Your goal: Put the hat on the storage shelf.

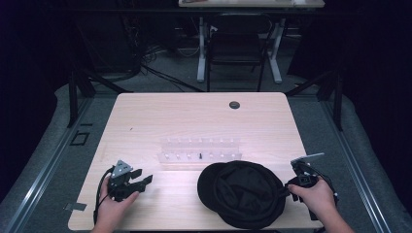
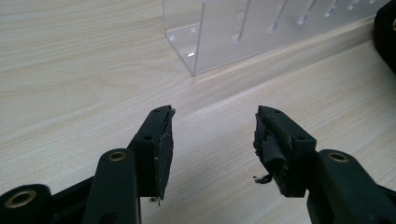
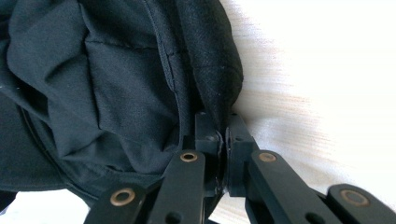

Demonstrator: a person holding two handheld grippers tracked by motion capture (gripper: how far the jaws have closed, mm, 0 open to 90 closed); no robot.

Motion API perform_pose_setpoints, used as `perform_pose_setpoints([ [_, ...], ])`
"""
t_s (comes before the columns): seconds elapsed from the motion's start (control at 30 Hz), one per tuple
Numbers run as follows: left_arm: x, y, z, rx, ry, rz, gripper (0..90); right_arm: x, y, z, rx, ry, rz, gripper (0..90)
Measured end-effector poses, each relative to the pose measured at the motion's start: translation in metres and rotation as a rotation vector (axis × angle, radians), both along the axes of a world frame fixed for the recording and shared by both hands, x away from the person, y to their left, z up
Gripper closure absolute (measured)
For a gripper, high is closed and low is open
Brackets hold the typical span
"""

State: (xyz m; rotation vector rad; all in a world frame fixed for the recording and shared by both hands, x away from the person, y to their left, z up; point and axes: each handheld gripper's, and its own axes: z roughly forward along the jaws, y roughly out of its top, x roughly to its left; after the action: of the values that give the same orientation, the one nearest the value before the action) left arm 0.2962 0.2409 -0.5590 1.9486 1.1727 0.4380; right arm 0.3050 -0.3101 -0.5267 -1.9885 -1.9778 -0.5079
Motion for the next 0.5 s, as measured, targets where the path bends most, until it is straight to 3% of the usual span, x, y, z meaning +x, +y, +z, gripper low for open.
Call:
perform_pose_setpoints([
  [0.27, 0.000, 0.000, 0.001, 0.004, 0.008, -0.003, 47.1, 0.000, 0.002, 0.010, -0.012, -0.001, 0.008, 87.1],
  [0.5, 0.000, 0.000, 0.000, -0.003, 0.001, 0.000, 47.1, 0.000, 0.001, 0.016, 0.013, -0.007, 0.008, 86.9],
])
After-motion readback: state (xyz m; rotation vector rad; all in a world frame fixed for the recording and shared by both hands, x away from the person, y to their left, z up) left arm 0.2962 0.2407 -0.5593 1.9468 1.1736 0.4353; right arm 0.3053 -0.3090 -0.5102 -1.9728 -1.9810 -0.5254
